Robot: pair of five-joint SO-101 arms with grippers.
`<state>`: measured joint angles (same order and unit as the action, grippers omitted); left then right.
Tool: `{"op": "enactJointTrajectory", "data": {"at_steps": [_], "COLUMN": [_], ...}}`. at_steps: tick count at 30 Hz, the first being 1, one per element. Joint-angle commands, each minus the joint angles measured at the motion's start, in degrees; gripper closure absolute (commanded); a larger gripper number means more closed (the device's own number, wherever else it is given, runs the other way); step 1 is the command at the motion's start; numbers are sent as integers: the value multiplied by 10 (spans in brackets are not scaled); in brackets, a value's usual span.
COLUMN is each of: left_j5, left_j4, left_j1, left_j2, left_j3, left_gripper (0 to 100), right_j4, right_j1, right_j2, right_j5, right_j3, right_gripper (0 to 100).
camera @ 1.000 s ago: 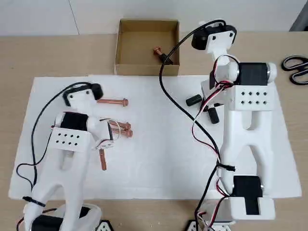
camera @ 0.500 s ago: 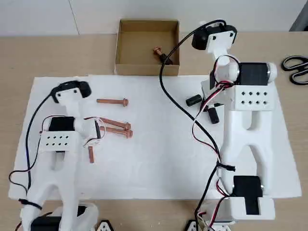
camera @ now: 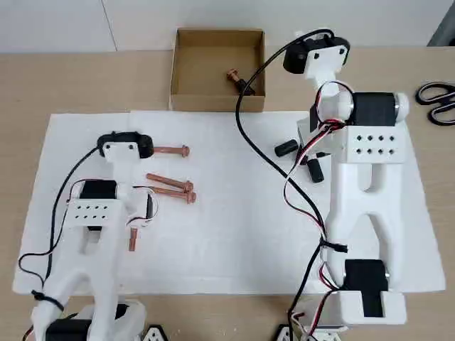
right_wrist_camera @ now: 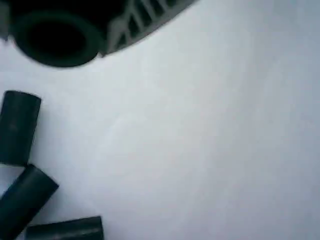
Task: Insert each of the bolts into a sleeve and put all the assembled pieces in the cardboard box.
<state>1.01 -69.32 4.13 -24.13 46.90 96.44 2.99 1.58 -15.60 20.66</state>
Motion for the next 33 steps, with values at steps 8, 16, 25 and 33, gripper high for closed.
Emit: {"op": "enactJointTrajectory", "data": {"at_steps": [8,16,25,33], "left_j5": [-43,-43,-44,-44], "left_j4": [19,47,62,62], "left_j1": [-2,-2,-4,-5], "left_j2": [-4,-3,-3,-4], "left_j3": [1,22,42,42], "left_gripper": [939,935,933,931], "right_j4": [-3,-2,-1,-1], "right_j1": [-1,-1,-1,0], "right_j2": [31,33,34,34], "right_j5": [5,5,5,5], "right_j3": [4,4,4,4], "right_gripper": [995,995,995,995]}}
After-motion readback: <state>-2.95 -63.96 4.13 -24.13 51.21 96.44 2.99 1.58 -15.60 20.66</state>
